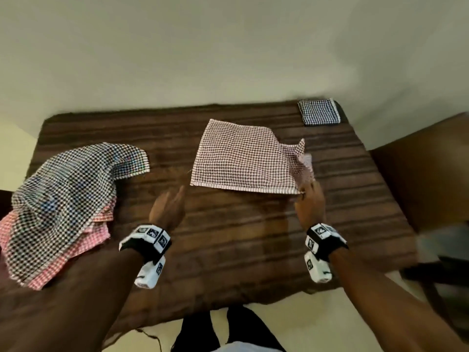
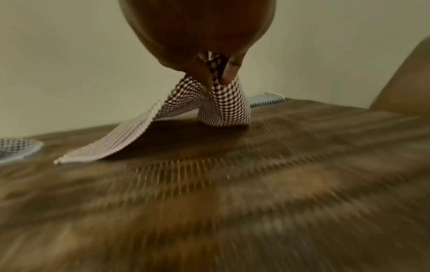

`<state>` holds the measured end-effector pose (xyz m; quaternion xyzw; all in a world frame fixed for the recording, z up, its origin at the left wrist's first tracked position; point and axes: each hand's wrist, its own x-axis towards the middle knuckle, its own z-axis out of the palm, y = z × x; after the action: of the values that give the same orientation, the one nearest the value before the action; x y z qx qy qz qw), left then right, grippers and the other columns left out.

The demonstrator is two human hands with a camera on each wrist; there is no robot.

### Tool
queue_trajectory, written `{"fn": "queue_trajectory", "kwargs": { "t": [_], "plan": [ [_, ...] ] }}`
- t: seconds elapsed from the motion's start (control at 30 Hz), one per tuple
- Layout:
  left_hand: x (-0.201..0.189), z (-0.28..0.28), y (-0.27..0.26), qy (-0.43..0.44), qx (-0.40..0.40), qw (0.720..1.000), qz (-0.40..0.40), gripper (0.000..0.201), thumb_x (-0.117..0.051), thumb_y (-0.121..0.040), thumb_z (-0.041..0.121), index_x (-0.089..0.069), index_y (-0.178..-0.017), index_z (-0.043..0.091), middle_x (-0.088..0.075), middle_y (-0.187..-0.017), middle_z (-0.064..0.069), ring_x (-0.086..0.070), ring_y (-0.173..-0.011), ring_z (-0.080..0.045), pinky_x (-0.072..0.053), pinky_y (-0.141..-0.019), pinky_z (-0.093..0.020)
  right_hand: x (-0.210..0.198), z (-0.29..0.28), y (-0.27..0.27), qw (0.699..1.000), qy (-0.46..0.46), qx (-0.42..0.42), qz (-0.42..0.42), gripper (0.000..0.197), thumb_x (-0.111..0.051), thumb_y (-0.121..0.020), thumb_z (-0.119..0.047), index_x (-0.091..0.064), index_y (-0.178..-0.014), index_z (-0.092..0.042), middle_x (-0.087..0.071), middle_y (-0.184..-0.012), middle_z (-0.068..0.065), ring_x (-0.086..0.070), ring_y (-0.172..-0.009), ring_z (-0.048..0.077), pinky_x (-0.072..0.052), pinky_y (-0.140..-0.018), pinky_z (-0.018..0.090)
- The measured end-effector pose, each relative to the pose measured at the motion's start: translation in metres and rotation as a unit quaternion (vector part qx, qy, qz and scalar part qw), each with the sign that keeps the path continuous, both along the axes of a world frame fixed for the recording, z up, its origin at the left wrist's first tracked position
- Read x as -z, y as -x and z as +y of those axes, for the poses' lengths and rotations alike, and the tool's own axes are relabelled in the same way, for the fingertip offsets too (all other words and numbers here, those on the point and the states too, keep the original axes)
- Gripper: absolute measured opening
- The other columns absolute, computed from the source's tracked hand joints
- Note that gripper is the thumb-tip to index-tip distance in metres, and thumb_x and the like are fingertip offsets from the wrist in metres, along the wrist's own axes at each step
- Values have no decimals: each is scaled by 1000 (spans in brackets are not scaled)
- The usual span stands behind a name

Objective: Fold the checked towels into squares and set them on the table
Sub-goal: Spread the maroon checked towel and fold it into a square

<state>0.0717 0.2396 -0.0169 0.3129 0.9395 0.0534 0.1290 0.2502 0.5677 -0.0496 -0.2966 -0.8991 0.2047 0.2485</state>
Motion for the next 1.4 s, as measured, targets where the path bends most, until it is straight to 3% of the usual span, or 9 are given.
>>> {"fn": "queue_trajectory", "kwargs": {
  "t": [0.23, 0.33, 0.43, 0.6, 0.8, 0.9, 1.0, 1.2, 1.4],
  "plan": [
    [39, 42, -14, -51, -87, 992, -82, 45, -61, -88, 32, -46, -126, 10, -56, -125, -16, -56, -108, -40, -48, -82, -49, 30, -1, -27, 996, 56, 15, -71, 4, -58, -73, 0, -57, -77, -1, -57, -87, 18, -57, -77, 36, -43, -68, 37],
    [49, 63, 4, -91, -136, 977, -135, 48, -53, -91, 38, -42, -133, 18, -54, -132, -12, -52, -117, -38, -46, -94, -50, 32, 2, -29, 994, 55, 7, -93, 28, -75, -79, -28, -61, -80, -3, -58, -89, 13, -55, -74, 26, -42, -65, 31],
    [63, 76, 31, -109, -199, 961, -159, 58, -47, -84, 54, -53, -128, 17, -59, -130, -11, -56, -116, -37, -48, -96, -44, 31, 6, -29, 992, 43, 36, -111, 35, -62, -89, -41, -63, -82, -6, -62, -91, 9, -58, -74, 25, -39, -61, 30],
    [66, 101, 47, -124, -229, 948, -185, 37, -55, -95, 31, -61, -122, 6, -63, -124, -18, -58, -114, -38, -45, -93, -37, 29, 27, -27, 974, 66, 100, -193, 30, -51, -96, -30, -61, -104, -3, -58, -112, 17, -59, -93, 36, -46, -74, 41],
    [72, 116, 50, -77, -369, 909, -177, 64, -58, -89, 47, -49, -132, 1, -56, -131, -21, -55, -118, -41, -46, -92, -42, 40, 37, -30, 930, 143, 143, -308, 42, -56, -90, -21, -46, -125, 0, -42, -136, 24, -51, -114, 42, -42, -93, 46],
    [79, 115, 56, -39, -353, 917, -184, 66, -58, -87, 52, -46, -136, 9, -54, -133, -19, -55, -117, -41, -47, -92, -43, 50, 37, -34, 909, 170, 178, -337, 55, -59, -90, -26, -38, -134, 0, -34, -142, 26, -49, -119, 43, -40, -98, 46],
    [80, 115, 62, -27, -319, 928, -189, 49, -48, -92, 45, -55, -129, 13, -58, -129, -18, -56, -113, -40, -44, -82, -39, 56, 37, -35, 909, 165, 188, -333, 57, -60, -89, -27, -37, -134, 1, -33, -142, 26, -50, -117, 42, -42, -97, 46],
    [62, 89, 29, -64, -383, 913, -125, 47, -42, -87, 38, -57, -126, 18, -60, -127, -17, -55, -114, -42, -45, -94, -45, 64, 35, -35, 916, 142, 197, -318, 45, -58, -90, -30, -44, -122, -1, -35, -137, 26, -55, -108, 42, -44, -94, 47],
    [63, 19, -21, 51, -389, 911, -129, 49, -43, -88, 50, -62, -120, 18, -60, -125, -20, -55, -113, -43, -44, -95, -48, 64, 28, -34, 912, 137, 197, -333, 46, -53, -91, -30, -43, -124, 1, -35, -137, 26, -55, -109, 43, -47, -91, 49]
  ]
}}
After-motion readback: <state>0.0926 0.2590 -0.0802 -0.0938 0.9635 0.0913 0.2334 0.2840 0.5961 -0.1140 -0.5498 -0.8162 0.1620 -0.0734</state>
